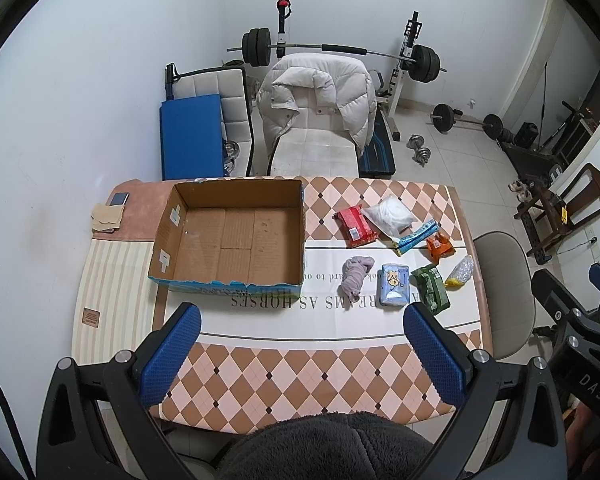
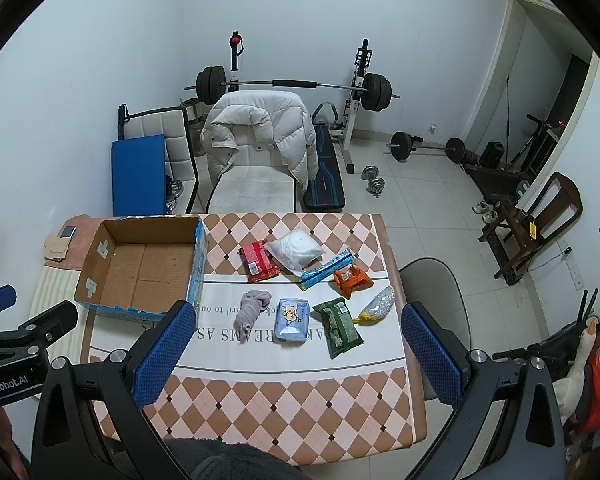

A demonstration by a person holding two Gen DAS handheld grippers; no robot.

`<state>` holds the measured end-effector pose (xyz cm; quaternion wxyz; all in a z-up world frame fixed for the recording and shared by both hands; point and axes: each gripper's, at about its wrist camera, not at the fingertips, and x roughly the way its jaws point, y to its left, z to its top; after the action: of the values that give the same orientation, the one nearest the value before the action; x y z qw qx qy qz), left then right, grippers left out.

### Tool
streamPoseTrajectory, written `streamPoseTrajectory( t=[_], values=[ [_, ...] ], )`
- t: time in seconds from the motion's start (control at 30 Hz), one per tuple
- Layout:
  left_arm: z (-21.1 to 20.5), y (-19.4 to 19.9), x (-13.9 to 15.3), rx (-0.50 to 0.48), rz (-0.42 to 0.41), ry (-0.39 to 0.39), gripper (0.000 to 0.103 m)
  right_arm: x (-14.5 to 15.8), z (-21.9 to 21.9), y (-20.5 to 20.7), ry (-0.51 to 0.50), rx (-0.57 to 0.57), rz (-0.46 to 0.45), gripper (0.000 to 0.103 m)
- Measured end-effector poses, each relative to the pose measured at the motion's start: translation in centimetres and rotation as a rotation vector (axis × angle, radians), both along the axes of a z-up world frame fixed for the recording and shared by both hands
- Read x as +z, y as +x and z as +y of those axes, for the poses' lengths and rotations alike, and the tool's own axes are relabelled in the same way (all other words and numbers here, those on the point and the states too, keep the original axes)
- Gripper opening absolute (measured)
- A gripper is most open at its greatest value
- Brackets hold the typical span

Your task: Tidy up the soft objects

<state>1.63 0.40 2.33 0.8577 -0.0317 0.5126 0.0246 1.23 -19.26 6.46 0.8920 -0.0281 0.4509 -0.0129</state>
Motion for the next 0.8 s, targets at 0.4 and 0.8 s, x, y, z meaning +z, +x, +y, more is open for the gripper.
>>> streamPoseTrajectory(
  t=[0.4,0.8],
  values=[
    [-0.7,0.6,-1.1,-0.016,0.007,-0.003,0.103,-1.2,-1.1,1.0,0.063,-0.011,0.032,0.103],
    [-6.5,14.2,-19.1,-0.105,0.328,-0.023,0.103,-21.0,-11.6,11.9,0.161,-0.166,0.375,0.103]
  ],
)
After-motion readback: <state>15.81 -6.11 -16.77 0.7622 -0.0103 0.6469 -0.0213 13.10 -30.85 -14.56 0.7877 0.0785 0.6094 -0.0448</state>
